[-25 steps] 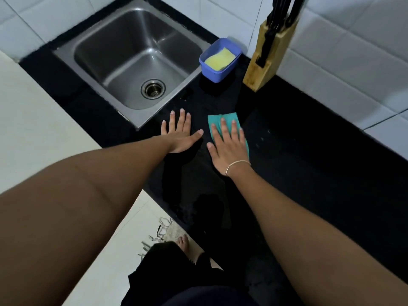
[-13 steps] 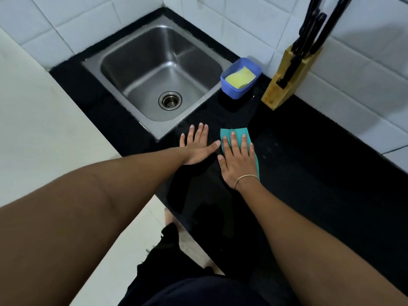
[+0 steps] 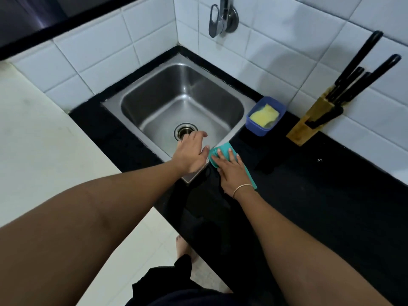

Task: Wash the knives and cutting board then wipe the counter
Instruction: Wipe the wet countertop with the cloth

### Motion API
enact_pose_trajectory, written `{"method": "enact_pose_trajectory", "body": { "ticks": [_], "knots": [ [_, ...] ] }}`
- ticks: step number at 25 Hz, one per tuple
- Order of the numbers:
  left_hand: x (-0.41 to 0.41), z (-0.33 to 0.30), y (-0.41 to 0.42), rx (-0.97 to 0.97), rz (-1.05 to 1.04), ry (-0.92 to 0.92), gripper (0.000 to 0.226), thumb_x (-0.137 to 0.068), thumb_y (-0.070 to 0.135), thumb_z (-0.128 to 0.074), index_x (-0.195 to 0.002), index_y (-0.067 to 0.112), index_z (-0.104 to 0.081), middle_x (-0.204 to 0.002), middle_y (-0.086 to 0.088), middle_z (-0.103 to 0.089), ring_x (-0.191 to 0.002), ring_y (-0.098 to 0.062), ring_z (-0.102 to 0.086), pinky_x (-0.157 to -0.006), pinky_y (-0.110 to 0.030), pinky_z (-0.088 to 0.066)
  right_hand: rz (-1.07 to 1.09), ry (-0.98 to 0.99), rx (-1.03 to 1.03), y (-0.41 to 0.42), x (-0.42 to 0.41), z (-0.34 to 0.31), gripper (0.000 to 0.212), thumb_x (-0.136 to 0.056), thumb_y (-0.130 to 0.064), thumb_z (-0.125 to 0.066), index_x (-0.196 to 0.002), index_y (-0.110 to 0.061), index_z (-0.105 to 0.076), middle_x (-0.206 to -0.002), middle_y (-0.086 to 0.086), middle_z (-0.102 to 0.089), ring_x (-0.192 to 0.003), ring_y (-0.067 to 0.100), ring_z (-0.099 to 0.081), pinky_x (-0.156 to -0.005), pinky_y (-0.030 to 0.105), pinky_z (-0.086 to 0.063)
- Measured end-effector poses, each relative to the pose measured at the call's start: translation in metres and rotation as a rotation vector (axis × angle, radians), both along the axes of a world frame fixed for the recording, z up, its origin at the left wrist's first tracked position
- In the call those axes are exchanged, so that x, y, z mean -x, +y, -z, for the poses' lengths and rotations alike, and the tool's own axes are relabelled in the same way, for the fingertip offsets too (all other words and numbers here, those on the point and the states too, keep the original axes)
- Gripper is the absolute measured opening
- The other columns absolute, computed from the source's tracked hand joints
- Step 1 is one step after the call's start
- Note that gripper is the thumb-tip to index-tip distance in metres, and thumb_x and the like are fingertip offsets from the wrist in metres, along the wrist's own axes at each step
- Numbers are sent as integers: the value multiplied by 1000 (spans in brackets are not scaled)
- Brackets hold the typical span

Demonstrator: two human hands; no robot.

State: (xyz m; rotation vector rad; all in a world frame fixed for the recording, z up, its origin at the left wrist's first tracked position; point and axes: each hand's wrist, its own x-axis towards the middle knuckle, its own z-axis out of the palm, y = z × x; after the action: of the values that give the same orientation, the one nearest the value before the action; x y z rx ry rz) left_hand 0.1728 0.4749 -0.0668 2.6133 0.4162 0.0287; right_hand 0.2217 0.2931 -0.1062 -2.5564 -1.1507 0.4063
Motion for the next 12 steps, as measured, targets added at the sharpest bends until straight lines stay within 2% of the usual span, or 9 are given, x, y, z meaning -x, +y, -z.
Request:
{"method": "enact_pose_trajectory", "body": {
  "ticks": [2, 4, 6, 7, 8, 10, 12],
  "knots": [
    [-10, 0, 14, 47, 35, 38, 40, -94, 28, -52, -132, 18, -49, -134, -5, -53, -125, -26, -46, -107, -44, -38, 44, 77, -84, 25, -4, -4, 68, -88, 7, -47, -148, -23, -44, -159, -2, -31, -152, 27, -9, -123, 33, 2],
    [-19, -4, 23, 176, 3, 56, 33, -94, 18, -52, -126, 14, -57, -127, -8, -58, -118, -25, -53, -104, -42, -43, 84, 140, -112, 47, -12, -16, 65, -81, 11, -49, -137, -21, -58, -149, 2, -48, -146, 28, -30, -119, 30, -19],
    [-25, -16, 31, 353, -67, 58, 27, -96, 12, -48, -119, 10, -63, -114, -10, -65, -102, -24, -62, -95, -37, -49, 77, 98, -162, 63, -23, -35, 52, -79, 5, -54, -124, -18, -65, -128, 7, -65, -122, 30, -56, -96, 29, -41],
    [-29, -25, 33, 461, -114, 63, 25, -98, 12, -45, -112, 9, -66, -104, -11, -67, -90, -24, -64, -86, -36, -53, 64, 61, -187, 70, -27, -47, 45, -80, 2, -57, -120, -17, -65, -116, 8, -68, -109, 32, -62, -85, 29, -43],
    [-34, -36, 35, 594, -180, 77, 25, -100, 13, -42, -105, 7, -66, -96, -13, -67, -79, -24, -65, -77, -36, -55, 65, 49, -218, 76, -32, -59, 40, -82, -1, -58, -119, -14, -63, -108, 10, -68, -100, 32, -63, -78, 30, -42],
    [-45, -64, 41, 873, -331, 98, 26, -101, 17, -40, -98, 7, -64, -91, -16, -66, -66, -25, -66, -62, -34, -57, 118, 65, -317, 90, -40, -88, 32, -84, -1, -59, -115, -9, -58, -102, 13, -66, -90, 32, -63, -77, 33, -45],
    [-53, -93, 49, 999, -402, 96, 28, -102, 22, -43, -107, 5, -63, -97, -20, -68, -70, -27, -69, -64, -33, -61, 152, 17, -398, 105, -47, -117, 24, -83, 1, -60, -105, -8, -55, -101, 13, -62, -86, 30, -59, -77, 39, -48]
  ]
}}
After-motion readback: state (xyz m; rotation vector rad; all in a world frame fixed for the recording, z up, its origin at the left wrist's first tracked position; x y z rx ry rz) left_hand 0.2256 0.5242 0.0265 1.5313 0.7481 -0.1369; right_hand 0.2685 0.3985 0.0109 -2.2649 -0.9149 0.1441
